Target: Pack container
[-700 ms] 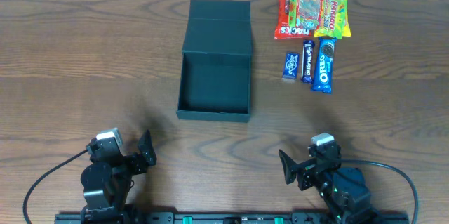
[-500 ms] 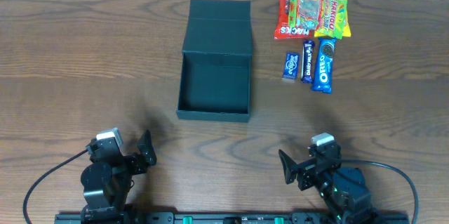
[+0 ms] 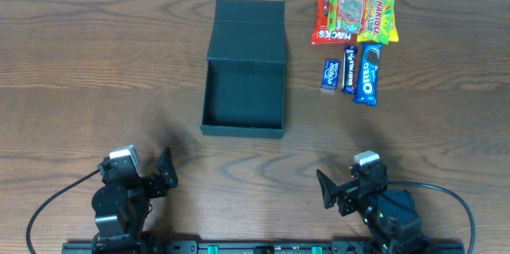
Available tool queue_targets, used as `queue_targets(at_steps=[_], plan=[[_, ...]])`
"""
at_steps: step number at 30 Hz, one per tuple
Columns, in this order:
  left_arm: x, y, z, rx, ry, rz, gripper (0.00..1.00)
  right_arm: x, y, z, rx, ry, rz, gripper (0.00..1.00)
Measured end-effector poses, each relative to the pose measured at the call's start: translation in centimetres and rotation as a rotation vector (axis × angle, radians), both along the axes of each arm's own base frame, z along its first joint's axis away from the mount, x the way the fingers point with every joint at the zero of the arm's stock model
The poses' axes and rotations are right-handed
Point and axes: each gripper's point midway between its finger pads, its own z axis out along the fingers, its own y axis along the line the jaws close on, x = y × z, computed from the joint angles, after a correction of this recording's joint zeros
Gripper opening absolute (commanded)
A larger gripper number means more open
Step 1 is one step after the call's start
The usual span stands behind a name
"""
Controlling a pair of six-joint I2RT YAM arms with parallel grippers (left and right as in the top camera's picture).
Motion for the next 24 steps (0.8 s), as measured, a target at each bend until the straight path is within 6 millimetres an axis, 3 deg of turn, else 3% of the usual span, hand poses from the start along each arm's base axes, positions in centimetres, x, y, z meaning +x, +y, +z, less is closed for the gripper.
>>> queue_targets(at_steps=[19, 21, 24], plan=[[0.0, 0.0, 0.0, 0.0, 0.0, 0.0, 0.95, 0.0, 0.1, 0.0, 0.009, 0.003, 0.002, 0.99], [0.0, 0.0, 0.0, 0.0, 0.0, 0.0, 0.95, -0.2, 0.5, 0.2, 0.077, 0.03, -0.009, 0.99], [0.0, 0.0, 0.0, 0.0, 0.0, 0.0, 0.95, -1.2, 2.2, 0.2, 0.353, 0.197, -0.055, 0.99]])
